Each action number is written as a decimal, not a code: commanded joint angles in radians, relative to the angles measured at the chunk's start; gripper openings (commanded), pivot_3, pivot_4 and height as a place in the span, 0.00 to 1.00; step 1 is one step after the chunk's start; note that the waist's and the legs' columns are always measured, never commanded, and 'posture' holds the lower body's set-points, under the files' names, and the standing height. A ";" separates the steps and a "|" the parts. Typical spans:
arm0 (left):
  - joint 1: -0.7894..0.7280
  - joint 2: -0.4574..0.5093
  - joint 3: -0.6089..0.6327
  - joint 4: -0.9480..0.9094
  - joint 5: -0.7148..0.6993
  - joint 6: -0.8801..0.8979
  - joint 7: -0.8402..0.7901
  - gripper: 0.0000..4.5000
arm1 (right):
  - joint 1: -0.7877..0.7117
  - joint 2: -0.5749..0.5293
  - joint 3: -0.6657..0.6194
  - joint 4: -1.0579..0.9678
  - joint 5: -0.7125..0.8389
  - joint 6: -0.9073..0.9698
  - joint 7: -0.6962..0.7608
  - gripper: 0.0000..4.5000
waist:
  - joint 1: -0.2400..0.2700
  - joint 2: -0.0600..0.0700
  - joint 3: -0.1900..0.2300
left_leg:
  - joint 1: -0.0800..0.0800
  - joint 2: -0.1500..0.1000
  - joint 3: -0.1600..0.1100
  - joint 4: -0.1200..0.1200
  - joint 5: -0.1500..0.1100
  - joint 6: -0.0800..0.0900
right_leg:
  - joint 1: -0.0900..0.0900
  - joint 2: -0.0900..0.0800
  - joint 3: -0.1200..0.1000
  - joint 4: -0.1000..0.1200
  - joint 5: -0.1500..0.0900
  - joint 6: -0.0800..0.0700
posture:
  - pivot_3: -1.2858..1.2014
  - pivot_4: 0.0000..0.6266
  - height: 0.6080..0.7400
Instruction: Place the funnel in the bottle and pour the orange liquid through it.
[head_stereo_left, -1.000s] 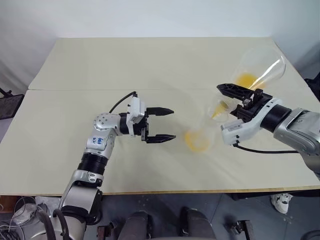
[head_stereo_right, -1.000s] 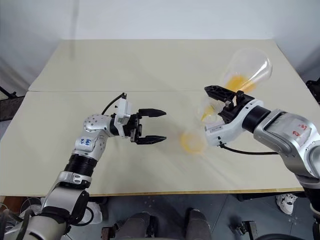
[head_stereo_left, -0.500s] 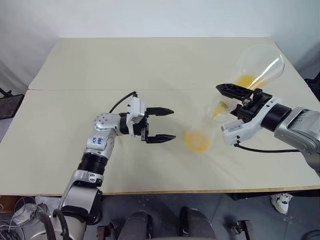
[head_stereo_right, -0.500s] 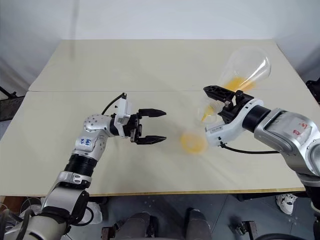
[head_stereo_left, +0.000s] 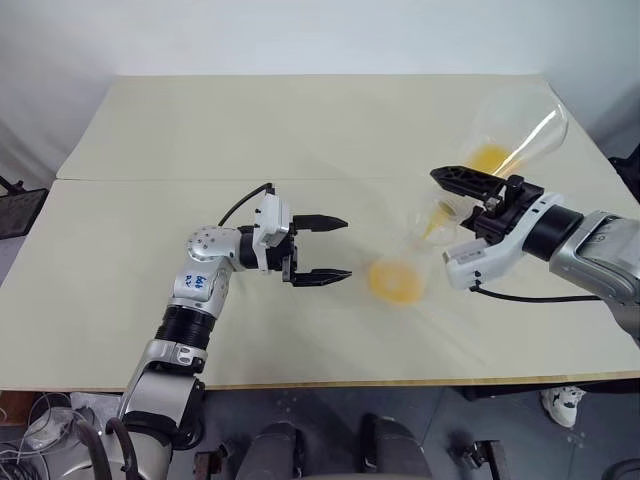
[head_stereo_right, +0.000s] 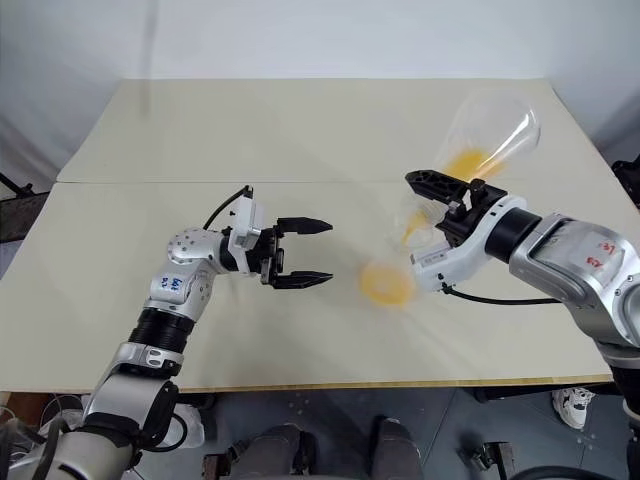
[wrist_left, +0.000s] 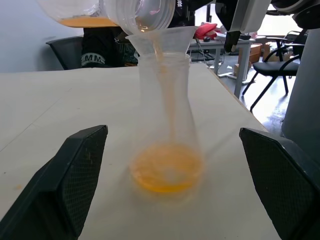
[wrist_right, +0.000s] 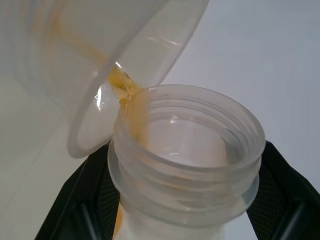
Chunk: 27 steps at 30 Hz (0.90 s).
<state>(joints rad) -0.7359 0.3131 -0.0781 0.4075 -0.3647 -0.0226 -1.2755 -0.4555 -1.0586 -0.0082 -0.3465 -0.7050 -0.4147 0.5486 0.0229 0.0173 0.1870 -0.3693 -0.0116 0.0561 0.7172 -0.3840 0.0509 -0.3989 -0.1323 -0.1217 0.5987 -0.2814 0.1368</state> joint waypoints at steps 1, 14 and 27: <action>-0.017 -0.001 0.006 -0.019 -0.003 -0.011 -0.003 1.00 | -0.027 -0.025 -0.051 -0.007 0.004 -0.014 -0.019 0.62 | 0.000 0.000 0.000 | 0.000 0.000 0.000 0.000 0.000 0.000 | 0.000 0.000 0.000 0.000 0.000 0.000 | 0.52 0.24 1.00; -0.019 -0.002 0.006 -0.016 -0.004 -0.011 -0.003 1.00 | -0.048 -0.037 -0.054 0.021 0.009 -0.062 -0.027 0.62 | 0.000 0.000 0.000 | 0.000 0.000 0.000 0.000 0.000 0.000 | 0.000 0.000 0.000 0.000 0.000 0.000 | 0.52 0.24 1.00; -0.016 0.026 0.014 -0.040 -0.017 0.031 -0.016 1.00 | -0.072 -0.042 -0.041 0.049 0.008 -0.088 -0.031 0.62 | 0.000 0.000 0.000 | 0.000 0.000 0.000 0.000 0.000 0.000 | 0.000 0.000 0.000 0.000 0.000 0.000 | 0.52 0.24 1.00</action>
<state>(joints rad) -0.7359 0.3310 -0.0770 0.4053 -0.3658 0.0042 -1.2834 -0.5018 -1.0830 -0.0081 -0.2846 -0.7054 -0.4999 0.5373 0.0225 0.0173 0.1870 -0.3693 -0.0116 0.0560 0.7174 -0.3840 0.0509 -0.3990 -0.1324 -0.1218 0.5991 -0.2814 0.1368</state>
